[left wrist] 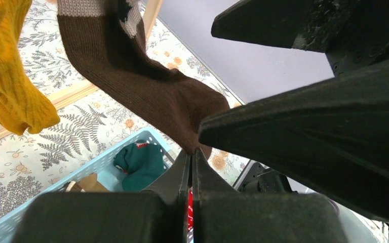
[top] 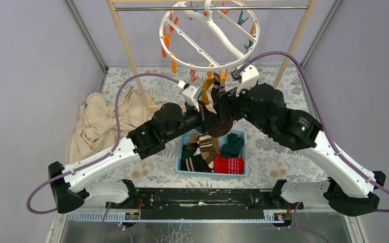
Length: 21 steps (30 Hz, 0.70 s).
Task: Remove the socks clipped to the hanger
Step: Remove the sock from the hanger.
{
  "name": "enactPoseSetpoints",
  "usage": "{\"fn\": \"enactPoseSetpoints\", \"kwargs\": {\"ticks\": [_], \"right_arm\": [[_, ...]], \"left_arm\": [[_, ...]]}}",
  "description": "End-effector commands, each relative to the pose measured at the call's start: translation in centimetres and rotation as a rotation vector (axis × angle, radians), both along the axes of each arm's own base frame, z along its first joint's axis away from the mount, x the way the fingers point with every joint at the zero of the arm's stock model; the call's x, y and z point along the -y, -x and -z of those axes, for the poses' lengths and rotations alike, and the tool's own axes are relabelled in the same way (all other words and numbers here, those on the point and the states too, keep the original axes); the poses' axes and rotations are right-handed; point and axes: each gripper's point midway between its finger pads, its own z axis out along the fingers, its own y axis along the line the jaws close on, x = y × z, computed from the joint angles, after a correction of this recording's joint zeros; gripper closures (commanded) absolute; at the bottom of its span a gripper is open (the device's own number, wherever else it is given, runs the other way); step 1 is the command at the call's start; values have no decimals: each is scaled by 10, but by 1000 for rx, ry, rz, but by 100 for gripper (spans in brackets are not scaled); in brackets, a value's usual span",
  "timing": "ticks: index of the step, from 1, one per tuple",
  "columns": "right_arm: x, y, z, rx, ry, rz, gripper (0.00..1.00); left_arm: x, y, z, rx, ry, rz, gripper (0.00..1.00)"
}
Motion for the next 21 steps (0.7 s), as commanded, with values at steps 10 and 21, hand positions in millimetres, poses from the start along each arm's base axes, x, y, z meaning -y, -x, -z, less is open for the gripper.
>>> {"fn": "enactPoseSetpoints", "kwargs": {"ticks": [10, 21], "right_arm": [[7, -9, -28, 80, -115, 88, 24], [0, -20, -44, 115, -139, 112, 33]], "left_arm": [[-7, 2, -8, 29, 13, -13, 100], [-10, 3, -3, 24, 11, -18, 100]]}}
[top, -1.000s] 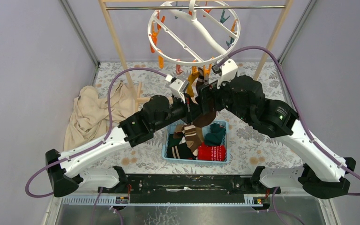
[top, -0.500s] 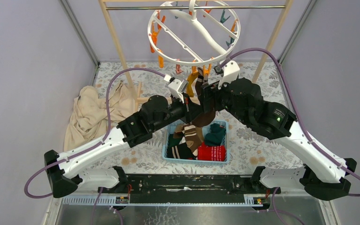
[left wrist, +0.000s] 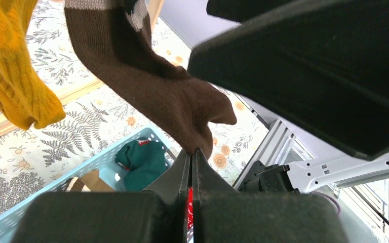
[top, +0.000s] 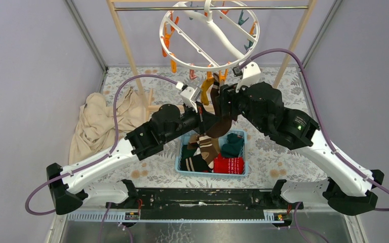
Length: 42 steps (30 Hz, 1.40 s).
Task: Remove the socks clipped to the hanger
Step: Remove the sock from the hanger.
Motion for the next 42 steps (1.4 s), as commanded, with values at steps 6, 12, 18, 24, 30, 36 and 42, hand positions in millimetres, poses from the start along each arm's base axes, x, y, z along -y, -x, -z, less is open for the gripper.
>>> {"fn": "enactPoseSetpoints", "kwargs": {"ticks": [6, 12, 18, 24, 30, 36, 42], "right_arm": [[0, -14, -51, 122, -128, 75, 40], [3, -24, -64, 176, -150, 127, 45], [1, -29, -81, 230, -169, 135, 43], [0, -30, -93, 239, -174, 96, 41], [24, -39, -98, 202, -272, 27, 41], [24, -33, -99, 189, -288, -52, 40], [19, -35, -87, 132, -287, -56, 39]], "left_arm": [[-6, 0, -3, 23, 10, -16, 100], [-6, 1, -3, 24, 13, -15, 100], [-7, 1, -3, 25, 13, -17, 100], [-9, 2, -3, 24, 14, -18, 100], [-11, 2, -3, 24, 12, -22, 100], [-13, 1, -4, 24, 10, -27, 100], [-13, 1, -1, 20, 5, -30, 100]]}}
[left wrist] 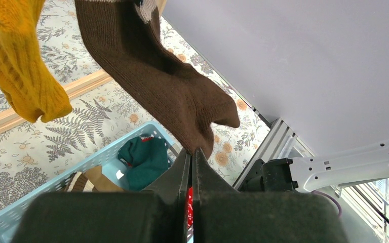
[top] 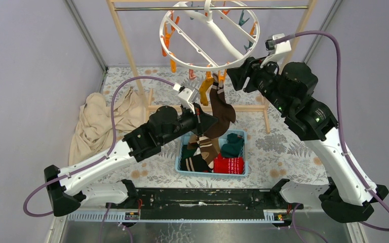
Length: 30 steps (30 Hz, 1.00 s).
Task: Remove the socks clipped to the hanger
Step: Remove the sock from the hanger.
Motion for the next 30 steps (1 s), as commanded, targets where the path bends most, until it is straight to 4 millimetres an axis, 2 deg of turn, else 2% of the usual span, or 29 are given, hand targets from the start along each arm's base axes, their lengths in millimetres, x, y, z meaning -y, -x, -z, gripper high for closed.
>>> {"fn": "enactPoseSetpoints", "kwargs": {"ticks": [1, 7, 15, 30], "right_arm": [[-9, 2, 1, -33, -15, -45, 39], [-14, -11, 18, -108, 19, -16, 37], [-13, -18, 21, -132, 21, 26, 40], [-32, -1, 17, -117, 123, 121, 43]], "left_arm": [[-5, -2, -5, 20, 8, -22, 100], [-3, -4, -2, 16, 8, -19, 100], [0, -5, 5, 7, -3, -18, 100], [7, -9, 12, 1, -17, -11, 100]]}}
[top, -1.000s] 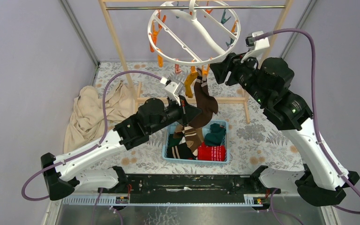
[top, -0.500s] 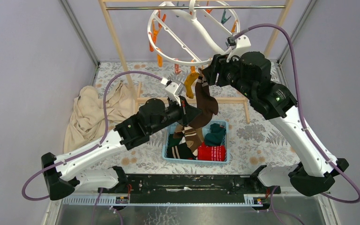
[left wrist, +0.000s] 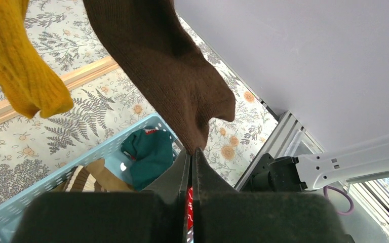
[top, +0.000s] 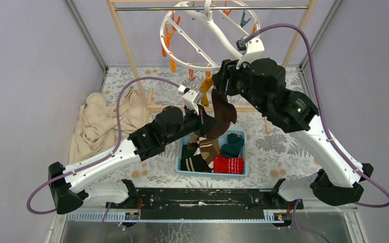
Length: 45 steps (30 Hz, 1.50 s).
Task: Remove the socks clipped to the hanger
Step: Remove the sock from the hanger.
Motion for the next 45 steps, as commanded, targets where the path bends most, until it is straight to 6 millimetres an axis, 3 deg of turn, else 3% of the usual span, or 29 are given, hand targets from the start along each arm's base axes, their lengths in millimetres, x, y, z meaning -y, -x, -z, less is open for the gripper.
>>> {"fn": "enactPoseSetpoints", "kwargs": {"ticks": [1, 9, 45], "right_arm": [[8, -3, -11, 37, 41, 110, 43], [23, -3, -14, 61, 108, 252, 47], [2, -21, -15, 105, 176, 300, 46]], "left_arm": [[1, -4, -7, 26, 22, -8, 100], [-1, -3, -8, 31, 21, -5, 100], [-4, -3, -9, 32, 22, 0, 100]]}}
